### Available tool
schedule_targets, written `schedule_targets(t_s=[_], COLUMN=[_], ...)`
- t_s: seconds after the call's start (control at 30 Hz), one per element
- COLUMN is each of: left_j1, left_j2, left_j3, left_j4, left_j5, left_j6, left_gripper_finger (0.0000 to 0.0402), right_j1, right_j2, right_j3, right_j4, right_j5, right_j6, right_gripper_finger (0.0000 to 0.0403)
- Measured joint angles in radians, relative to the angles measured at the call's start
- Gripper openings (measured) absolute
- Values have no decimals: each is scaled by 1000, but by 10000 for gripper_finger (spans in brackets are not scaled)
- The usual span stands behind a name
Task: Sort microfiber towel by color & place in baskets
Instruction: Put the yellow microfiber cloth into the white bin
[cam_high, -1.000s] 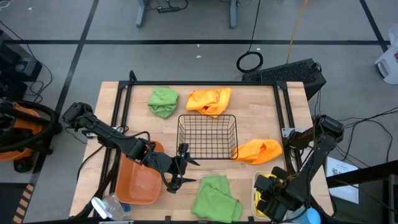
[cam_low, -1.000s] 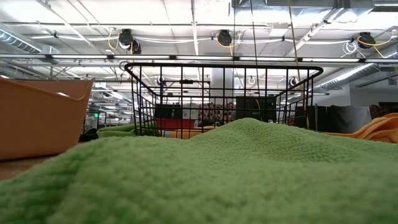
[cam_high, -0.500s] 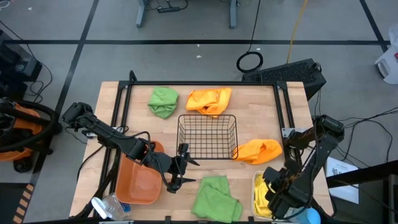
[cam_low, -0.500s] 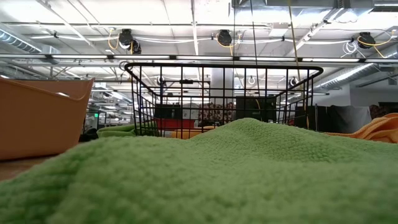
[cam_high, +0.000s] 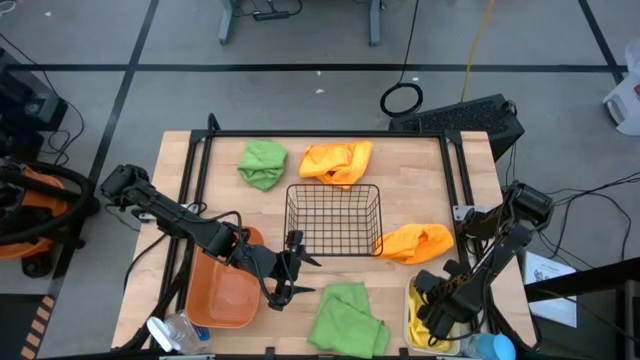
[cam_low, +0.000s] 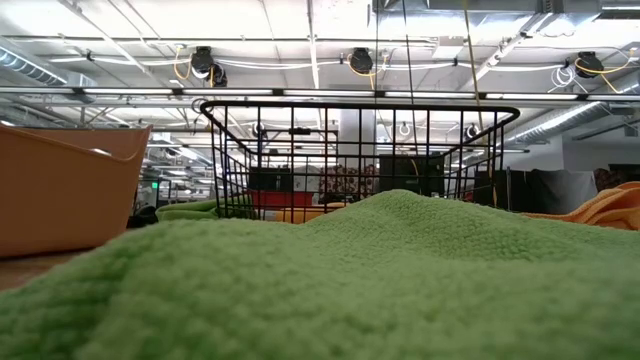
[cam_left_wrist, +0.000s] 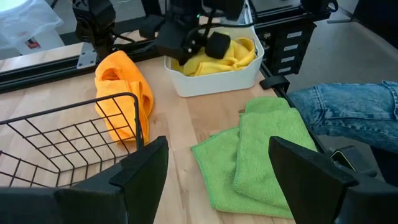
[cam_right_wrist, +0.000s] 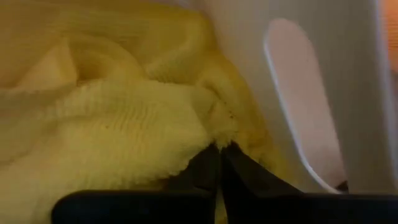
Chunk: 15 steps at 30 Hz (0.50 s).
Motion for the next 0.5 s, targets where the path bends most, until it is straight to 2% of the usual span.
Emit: schedule_targets(t_s=[0.1,0.2,0.5], left_j1=[0,0,0], left_j2=[0,0,0], left_j3=[0,0,0], left_j4=[0,0,0], left_j5=[0,0,0], left_j6=[0,0,0], left_gripper_finger=[283,283,283], right_j1=[0,0,0], right_j2=[-4,-1,1], right_j3=[-23,5,232], right_j4=[27,-25,-297], right_j5=[2,1,0], right_j6=[0,-14,-63], right_gripper_finger=[4,6,6])
